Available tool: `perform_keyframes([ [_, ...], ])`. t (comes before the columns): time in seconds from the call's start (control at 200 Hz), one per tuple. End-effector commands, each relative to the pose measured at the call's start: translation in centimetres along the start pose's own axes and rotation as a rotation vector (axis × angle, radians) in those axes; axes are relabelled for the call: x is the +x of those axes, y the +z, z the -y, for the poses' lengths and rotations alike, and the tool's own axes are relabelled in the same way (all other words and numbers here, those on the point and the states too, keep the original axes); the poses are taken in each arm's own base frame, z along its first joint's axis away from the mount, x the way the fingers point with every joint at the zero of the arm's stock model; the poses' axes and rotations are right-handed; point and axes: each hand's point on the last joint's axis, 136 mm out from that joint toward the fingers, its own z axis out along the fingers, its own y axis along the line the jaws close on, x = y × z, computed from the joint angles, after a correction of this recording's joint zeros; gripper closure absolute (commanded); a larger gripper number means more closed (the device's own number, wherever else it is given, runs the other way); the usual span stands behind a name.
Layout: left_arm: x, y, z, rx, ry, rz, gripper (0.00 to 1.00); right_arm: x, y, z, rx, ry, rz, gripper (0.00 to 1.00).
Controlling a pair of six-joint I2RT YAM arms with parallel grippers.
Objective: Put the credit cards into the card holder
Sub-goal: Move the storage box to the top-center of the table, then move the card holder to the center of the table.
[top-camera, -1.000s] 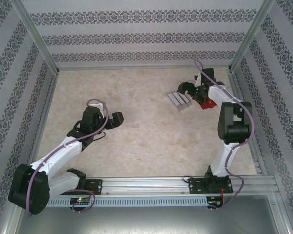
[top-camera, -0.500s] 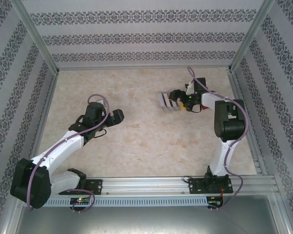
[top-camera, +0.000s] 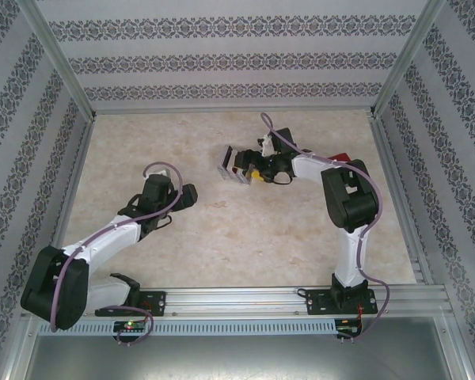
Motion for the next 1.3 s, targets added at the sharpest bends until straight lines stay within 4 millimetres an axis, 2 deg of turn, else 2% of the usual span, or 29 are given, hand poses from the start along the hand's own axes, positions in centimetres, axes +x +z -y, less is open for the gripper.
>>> perform_keyframes([
  [0.0, -1.7, 0.0, 1.7, 0.082, 0.05, 0.124, 0.0, -1.6, -3.1, -1.2, 0.039, -0.037, 0.079, 0.02],
  [0.065, -1.1, -0.2, 2.3, 0.115, 0.085, 0.133, 0.0, -1.8, -5.4, -0.2, 0.125, -0.062, 0.106, 0.02],
  [0.15, -0.7, -1.0, 3.0, 0.138, 0.118, 0.165, 0.0, -2.2, -9.3, 3.0, 0.317, -0.048, 0.168, 0.02],
  [0.265, -1.6, -2.8, 2.8, 0.109, 0.144, 0.241, 0.0, -3.1, -17.1, 10.6, 0.69, 0.127, 0.368, 0.02],
  [0.365, -2.1, -3.9, 2.2, 0.081, 0.164, 0.273, 0.0, -3.4, -22.5, 15.3, 0.837, 0.329, 0.51, 0.02],
  [0.475, -2.2, -4.1, 0.9, 0.035, 0.155, 0.32, 0.0, -2.4, -27.0, 19.0, 0.974, 0.602, 0.633, 0.04],
  [0.56, -2.1, -3.9, 0.7, 0.025, 0.146, 0.315, 0.01, -2.5, -28.8, 20.5, 1.015, 0.694, 0.702, 0.1],
  [0.669, -1.9, -3.4, 1.4, 0.038, 0.169, 0.28, 0.0, -4.0, -28.9, 21.6, 1.016, 0.708, 0.72, 0.14],
  [0.794, -1.4, -2.3, 0.9, 0.005, 0.167, 0.247, 0.0, -7.3, -26.2, 21.8, 0.915, 0.655, 0.619, 0.02],
  [0.924, -1.2, -1.6, 1.3, 0.008, 0.182, 0.217, 0.0, -9.5, -25.3, 23.4, 0.974, 0.634, 0.57, 0.02],
  [1.034, -0.9, -0.8, 0.5, -0.065, 0.196, 0.173, 0.0, -8.8, -24.7, 25.6, 1.057, 0.696, 0.494, 0.02],
  [1.094, -1.0, -0.6, 0.4, -0.089, 0.212, 0.152, 0.0, -8.3, -23.6, 26.3, 1.054, 0.72, 0.467, 0.02],
  [1.154, -0.9, -0.4, 0.5, -0.084, 0.217, 0.149, 0.0, -8.1, -22.4, 26.5, 1.016, 0.726, 0.442, 0.02],
  [1.294, -0.8, -0.2, 0.4, -0.098, 0.216, 0.136, 0.0, -7.7, -22.2, 25.7, 1.029, 0.65, 0.386, 0.03],
])
